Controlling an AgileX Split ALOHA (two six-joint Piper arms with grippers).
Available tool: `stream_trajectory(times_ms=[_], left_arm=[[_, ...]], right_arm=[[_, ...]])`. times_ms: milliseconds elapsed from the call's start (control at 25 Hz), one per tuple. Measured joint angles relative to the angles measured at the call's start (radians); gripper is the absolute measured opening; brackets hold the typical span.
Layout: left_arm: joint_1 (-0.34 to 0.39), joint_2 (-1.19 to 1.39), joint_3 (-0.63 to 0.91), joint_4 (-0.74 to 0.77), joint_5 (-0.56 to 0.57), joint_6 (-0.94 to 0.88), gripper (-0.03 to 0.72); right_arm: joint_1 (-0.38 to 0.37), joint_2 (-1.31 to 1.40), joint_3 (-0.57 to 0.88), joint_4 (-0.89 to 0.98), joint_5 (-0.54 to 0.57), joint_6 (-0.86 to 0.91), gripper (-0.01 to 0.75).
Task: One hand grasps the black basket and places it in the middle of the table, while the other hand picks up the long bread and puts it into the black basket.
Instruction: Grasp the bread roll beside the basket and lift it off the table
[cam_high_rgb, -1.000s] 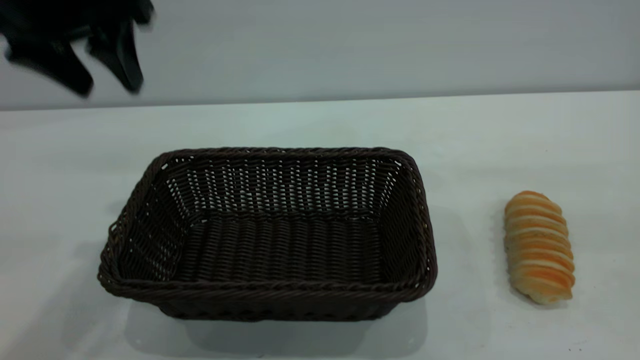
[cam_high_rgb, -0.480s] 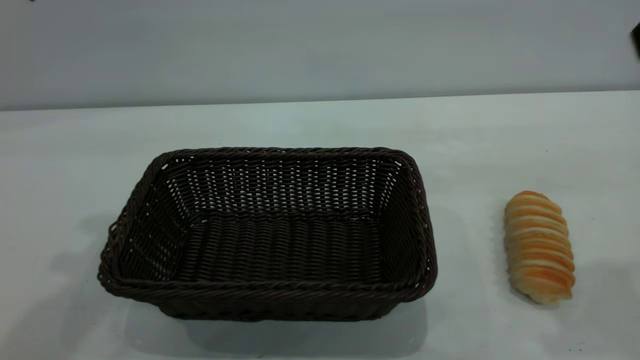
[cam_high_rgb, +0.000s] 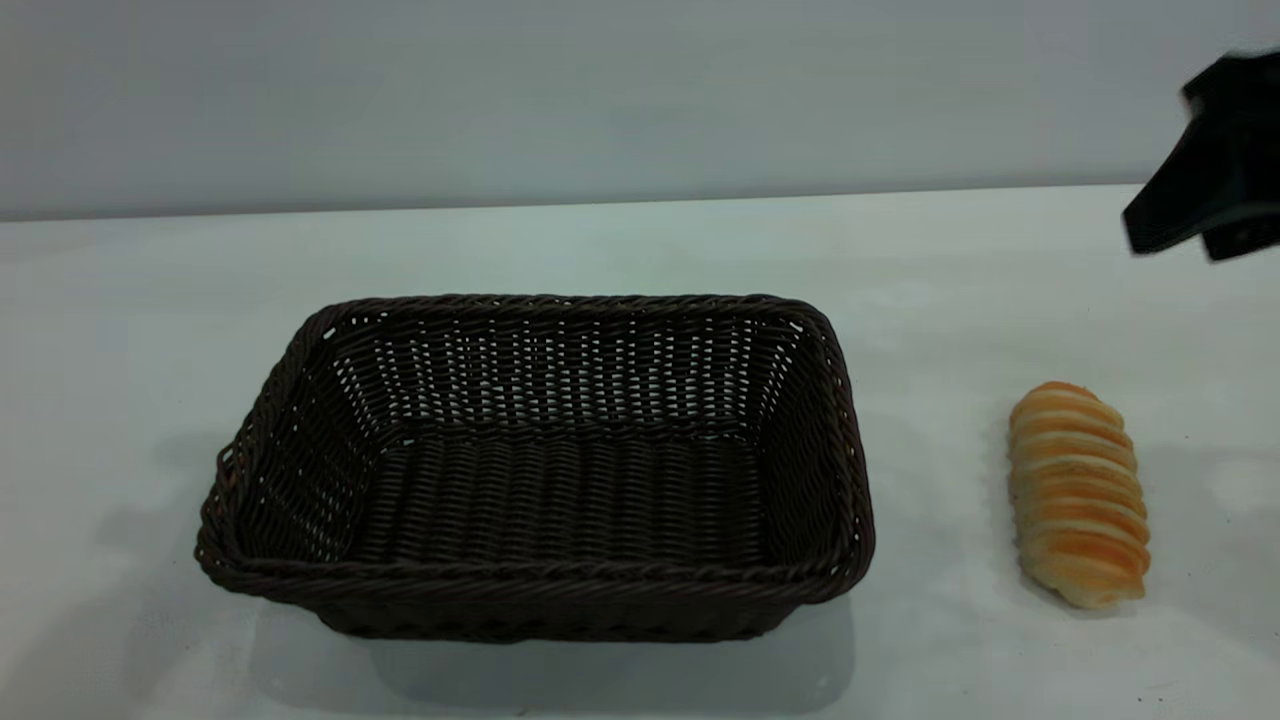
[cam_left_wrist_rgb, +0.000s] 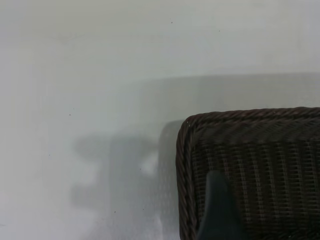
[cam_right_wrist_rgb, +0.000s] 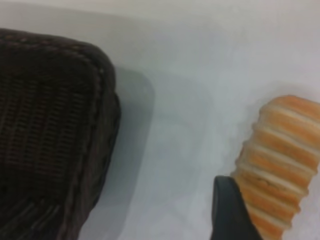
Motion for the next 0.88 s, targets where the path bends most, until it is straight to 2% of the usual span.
stream_trajectory(times_ms=[360, 680, 760, 880], left_arm=[[0.0, -0.001, 0.0, 0.0, 0.0, 0.0, 0.55], [0.0, -0.001, 0.0, 0.0, 0.015, 0.0, 0.55], [0.0, -0.001, 0.0, 0.0, 0.019, 0.0, 0.55], [0.0, -0.001, 0.0, 0.0, 0.027, 0.0, 0.55]], right_arm=[[0.0, 0.237, -0.007, 0.258, -0.087, -0.258, 0.414], [0.0, 0.43, -0.04, 0.462, -0.107, -0.46, 0.414], [0.0, 0.47, -0.041, 0.476, -0.12, -0.478, 0.4], [0.0, 0.498, -0.049, 0.499, -0.118, -0.481, 0.333]])
